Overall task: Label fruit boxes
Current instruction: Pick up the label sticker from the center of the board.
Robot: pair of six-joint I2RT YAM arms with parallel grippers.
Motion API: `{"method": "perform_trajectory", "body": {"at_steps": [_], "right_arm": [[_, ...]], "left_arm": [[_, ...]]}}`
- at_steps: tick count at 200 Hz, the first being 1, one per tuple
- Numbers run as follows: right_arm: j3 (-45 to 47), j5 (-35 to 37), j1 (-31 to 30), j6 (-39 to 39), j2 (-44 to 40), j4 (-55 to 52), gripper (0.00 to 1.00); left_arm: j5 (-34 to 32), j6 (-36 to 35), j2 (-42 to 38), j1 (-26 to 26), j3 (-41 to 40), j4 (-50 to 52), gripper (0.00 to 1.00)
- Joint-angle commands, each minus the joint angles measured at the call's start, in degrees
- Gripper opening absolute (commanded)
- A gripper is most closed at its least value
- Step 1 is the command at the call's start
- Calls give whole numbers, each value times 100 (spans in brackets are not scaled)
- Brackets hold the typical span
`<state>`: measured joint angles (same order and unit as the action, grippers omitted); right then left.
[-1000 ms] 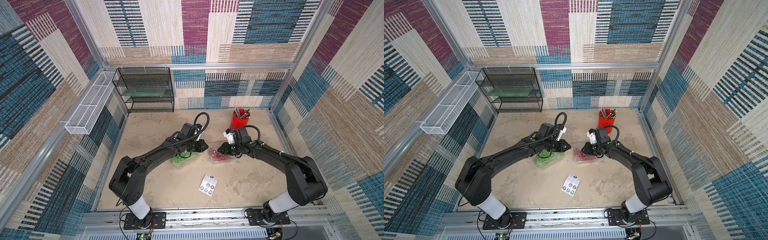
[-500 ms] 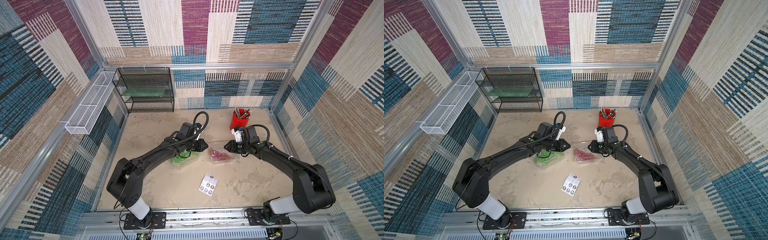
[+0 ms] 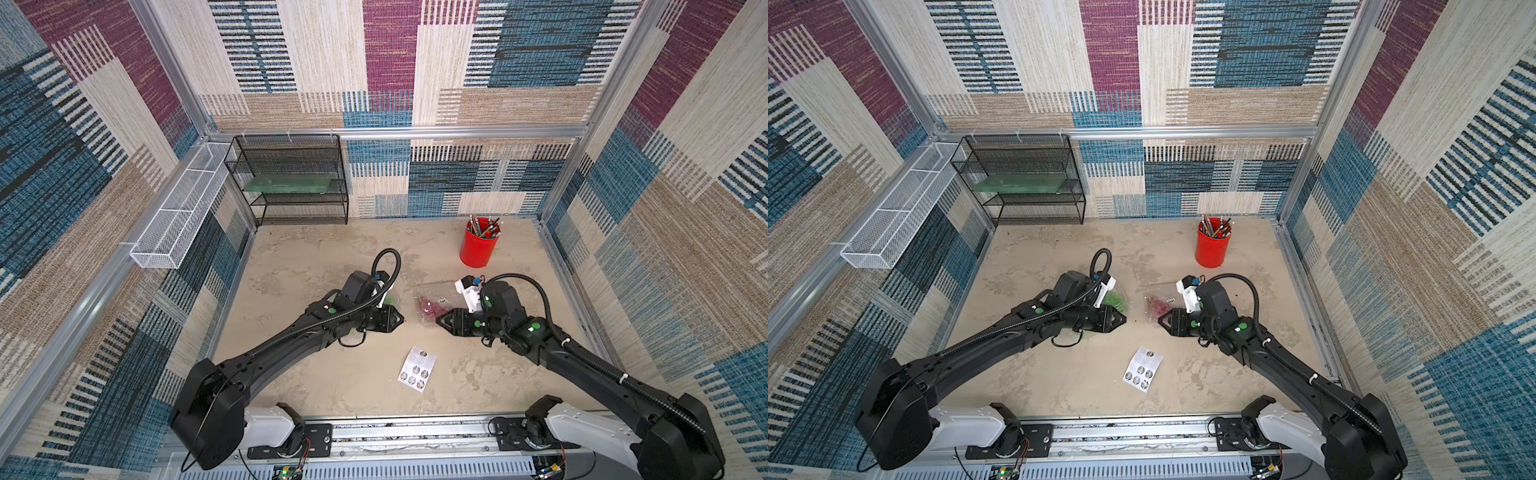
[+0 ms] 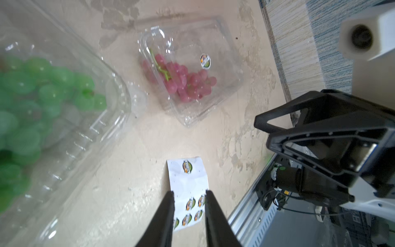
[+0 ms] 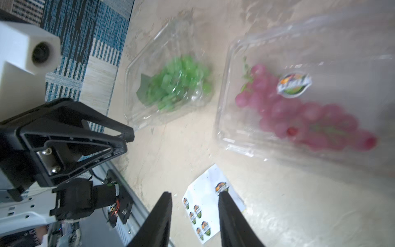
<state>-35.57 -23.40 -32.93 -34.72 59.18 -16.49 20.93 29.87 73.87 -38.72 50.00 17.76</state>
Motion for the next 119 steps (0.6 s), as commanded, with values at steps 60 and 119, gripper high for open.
{"method": "perform_trajectory", "body": {"at_steps": [60,119], "right_arm": [[2028,1131,-1586,-3360,-1080,1631,44],[2635,708,-1554,-3721,-749,2599,44]], "left_arm": [[-320,659,-1147,-74,-1094,-89,37],[-434,853,-1383,-72,-1338,-188,38]]}}
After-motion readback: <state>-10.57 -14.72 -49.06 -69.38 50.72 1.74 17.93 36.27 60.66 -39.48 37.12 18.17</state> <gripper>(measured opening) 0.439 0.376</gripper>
